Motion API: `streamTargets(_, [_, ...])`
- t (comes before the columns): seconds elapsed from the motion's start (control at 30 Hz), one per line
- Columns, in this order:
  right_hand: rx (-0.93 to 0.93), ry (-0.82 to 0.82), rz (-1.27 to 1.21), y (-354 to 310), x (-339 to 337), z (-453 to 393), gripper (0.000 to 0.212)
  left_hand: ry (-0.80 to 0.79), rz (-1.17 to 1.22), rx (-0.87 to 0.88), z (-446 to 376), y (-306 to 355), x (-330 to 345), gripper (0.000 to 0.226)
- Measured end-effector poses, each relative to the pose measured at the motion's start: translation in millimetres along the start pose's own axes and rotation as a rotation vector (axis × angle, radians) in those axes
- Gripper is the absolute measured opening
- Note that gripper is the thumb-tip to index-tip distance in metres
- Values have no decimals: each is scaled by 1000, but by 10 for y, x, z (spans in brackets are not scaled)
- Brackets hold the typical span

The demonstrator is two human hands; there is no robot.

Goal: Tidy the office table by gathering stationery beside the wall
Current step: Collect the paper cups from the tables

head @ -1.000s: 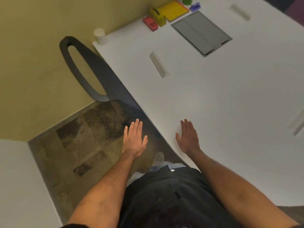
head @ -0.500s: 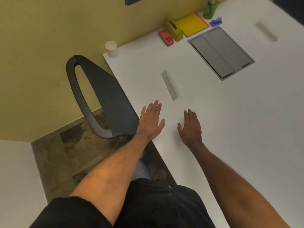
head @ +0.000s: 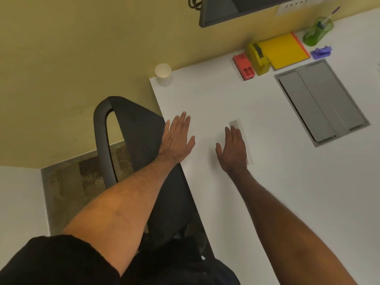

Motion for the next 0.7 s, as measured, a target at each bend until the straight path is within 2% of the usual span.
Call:
streamTargets(0.3, [-79, 4, 20, -567, 158, -1107, 68, 81, 80, -116, -979, -698, -55, 71])
streamTargets(0.47, [-128, 35, 25, -735, 141, -1623, 66, 155, 154, -256, -1439, -1034, -106, 74])
streamTargets(0.6, [-180, 70, 8, -938, 98, -2043, 66, 236, 276, -384, -1795, -1316, -175, 82])
streamTargets(0.7, [-210, 72, -34, -1125, 92, -2339, 67, 238, 380, -423, -2044, -1513, -146, 95])
Point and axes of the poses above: each hand's wrist, its own z-axis away from the middle knuckle, its own x-axis out of the palm, y = z × x, the point moved 6 cm from there along -z, towards the middle knuckle, and after that the axes turned 1 degree about -z, right-handed, at the moved point
